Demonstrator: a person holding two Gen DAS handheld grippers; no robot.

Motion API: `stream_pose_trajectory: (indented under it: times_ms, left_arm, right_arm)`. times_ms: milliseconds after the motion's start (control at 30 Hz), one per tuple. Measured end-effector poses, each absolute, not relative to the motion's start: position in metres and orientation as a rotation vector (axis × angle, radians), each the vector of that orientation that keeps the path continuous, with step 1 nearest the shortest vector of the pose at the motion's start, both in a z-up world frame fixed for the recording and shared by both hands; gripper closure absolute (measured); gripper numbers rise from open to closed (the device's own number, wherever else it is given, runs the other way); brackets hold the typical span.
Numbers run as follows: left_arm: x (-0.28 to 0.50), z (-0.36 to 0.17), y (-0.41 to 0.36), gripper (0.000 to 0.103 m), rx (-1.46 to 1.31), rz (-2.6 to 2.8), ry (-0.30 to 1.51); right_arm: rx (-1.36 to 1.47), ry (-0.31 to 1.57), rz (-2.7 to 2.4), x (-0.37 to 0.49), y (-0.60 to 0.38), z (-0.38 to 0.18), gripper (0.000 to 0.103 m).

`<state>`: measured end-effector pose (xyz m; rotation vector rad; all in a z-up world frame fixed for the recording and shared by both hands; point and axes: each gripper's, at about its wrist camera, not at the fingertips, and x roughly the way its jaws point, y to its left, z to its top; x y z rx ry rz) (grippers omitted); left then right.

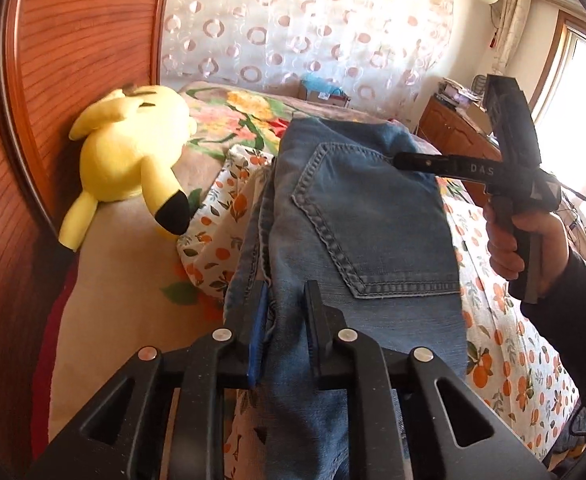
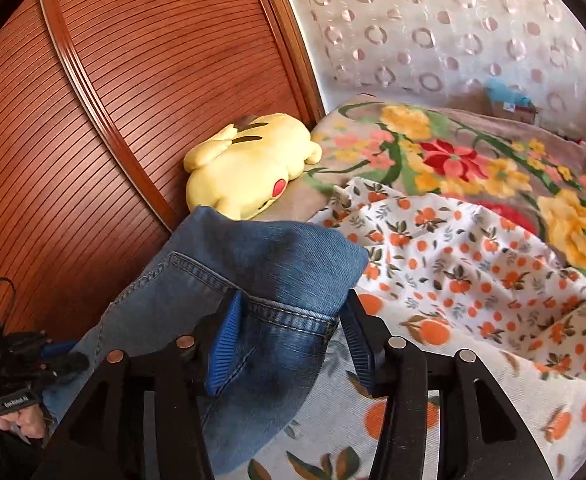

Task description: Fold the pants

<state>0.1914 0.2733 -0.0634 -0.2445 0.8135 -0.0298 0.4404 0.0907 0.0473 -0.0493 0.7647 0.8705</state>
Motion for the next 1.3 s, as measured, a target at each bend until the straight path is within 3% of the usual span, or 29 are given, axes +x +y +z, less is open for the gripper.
stream_pose_trajectory:
  times_ms: [67, 167, 233, 433, 767, 1300]
  left_arm:
    - [0.187, -0.055, 0.273, 0.082, -0.231, -0.014, 0.796]
    - [0.178, -0.04, 0.266, 0.067, -0.21, -0.007, 0.755]
    - [0.175, -0.035, 0.261, 0.051, -0.185, 0.003, 0.733]
    - [0.17, -0.038, 0.24, 0.027, -0.142, -0.011, 0.716]
    - [0.176, -0.076, 0.228, 0.027, -0.147, 0.007, 0.814]
    - [0.176, -0.087, 0.228, 0.025, -0.162, 0.023, 0.814]
  right_arm:
    - [-0.069, 0.747, 0.856, 0.436, 0.086, 0.058, 0.051]
    - [-0.112, 0.669, 0.811, 0.415, 0.074, 0.081, 0.051]
    - [-0.098, 0.625, 0.841, 0.401, 0.07, 0.096, 0.051]
    - [-0.142, 0.555, 0.978, 0.368, 0.087, 0.105, 0.051]
    - [-0.211, 0.647, 0.923, 0.396, 0.113, 0.076, 0.051]
    - [-0.197, 0.653, 0.867, 0.39, 0.112, 0.064, 0.051]
